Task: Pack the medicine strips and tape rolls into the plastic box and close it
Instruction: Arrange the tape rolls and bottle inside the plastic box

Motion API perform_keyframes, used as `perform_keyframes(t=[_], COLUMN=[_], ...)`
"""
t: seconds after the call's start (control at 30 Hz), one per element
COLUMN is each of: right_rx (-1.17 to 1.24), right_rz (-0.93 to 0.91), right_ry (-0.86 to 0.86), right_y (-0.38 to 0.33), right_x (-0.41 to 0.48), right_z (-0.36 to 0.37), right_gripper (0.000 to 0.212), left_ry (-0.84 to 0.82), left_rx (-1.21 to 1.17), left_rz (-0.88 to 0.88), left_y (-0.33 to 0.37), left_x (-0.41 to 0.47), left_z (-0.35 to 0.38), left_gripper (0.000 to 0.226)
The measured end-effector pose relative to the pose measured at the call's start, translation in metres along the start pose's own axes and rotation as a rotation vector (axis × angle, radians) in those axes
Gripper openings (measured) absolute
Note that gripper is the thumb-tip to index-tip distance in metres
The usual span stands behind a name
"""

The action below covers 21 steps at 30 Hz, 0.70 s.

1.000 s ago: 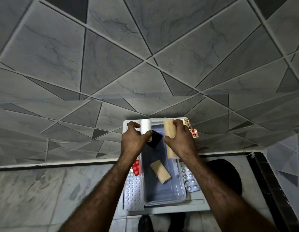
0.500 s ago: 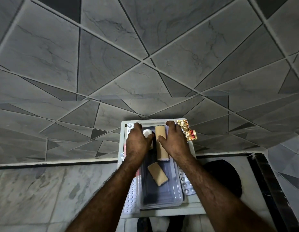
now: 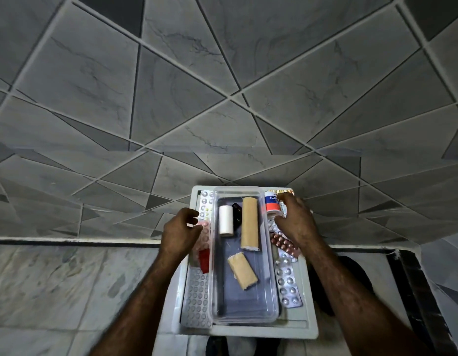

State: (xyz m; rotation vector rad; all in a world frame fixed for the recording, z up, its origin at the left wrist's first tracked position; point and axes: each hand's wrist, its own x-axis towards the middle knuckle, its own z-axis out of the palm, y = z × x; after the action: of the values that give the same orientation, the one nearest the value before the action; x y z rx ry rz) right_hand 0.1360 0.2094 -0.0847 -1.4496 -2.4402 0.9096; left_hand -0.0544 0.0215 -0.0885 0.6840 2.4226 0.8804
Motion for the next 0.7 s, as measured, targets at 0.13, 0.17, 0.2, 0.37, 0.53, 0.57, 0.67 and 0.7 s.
perform_keyframes(t=[0.13, 0.17, 0.2, 0.37, 0.53, 0.57, 0.67, 0.7], right_rx=[-0.134, -0.175, -0.207, -0.249, -0.267, -0.265, -0.238, -0.228], right_rz=[-0.053, -0.075, -0.097, -0.122, -0.127, -0.129, -0.153, -0.150], right_ry=[-0.176, -0.204, -0.224, -0.302, -0.266, -0.246, -0.191, -0.181], right_y=[0.001, 0.000, 0.000, -0.001, -0.001, -0.001, 0.001, 0.002], right_x=[0.012, 0.015, 0.018, 0.028, 0.033, 0.033, 0.034, 0.033], right_z=[0.001, 0.001, 0.000, 0.002, 0.004, 0.004, 0.003, 0.003], right_gripper=[0.078, 0.081, 0.084, 0.092, 0.087, 0.085, 0.080, 0.080], left_ry=[-0.129, -0.147, -0.158, -0.236, -0.277, -0.284, -0.294, -0.282], left_rx=[0.047, 0.054, 0.064, 0.128, 0.362, 0.384, 0.453, 0.476], left_rz=[-0.014, -0.012, -0.009, 0.021, 0.176, 0.186, 0.178, 0.179], left_y=[-0.014, -0.017, -0.019, -0.027, -0.035, -0.037, -0.042, -0.043], left_x=[-0.010, -0.012, -0.014, -0.023, -0.033, -0.035, -0.040, -0.042], left_z=[-0.001, 0.000, 0.001, 0.007, 0.015, 0.018, 0.026, 0.029], left_gripper=[0.040, 0.042, 0.044, 0.056, 0.069, 0.071, 0.072, 0.069])
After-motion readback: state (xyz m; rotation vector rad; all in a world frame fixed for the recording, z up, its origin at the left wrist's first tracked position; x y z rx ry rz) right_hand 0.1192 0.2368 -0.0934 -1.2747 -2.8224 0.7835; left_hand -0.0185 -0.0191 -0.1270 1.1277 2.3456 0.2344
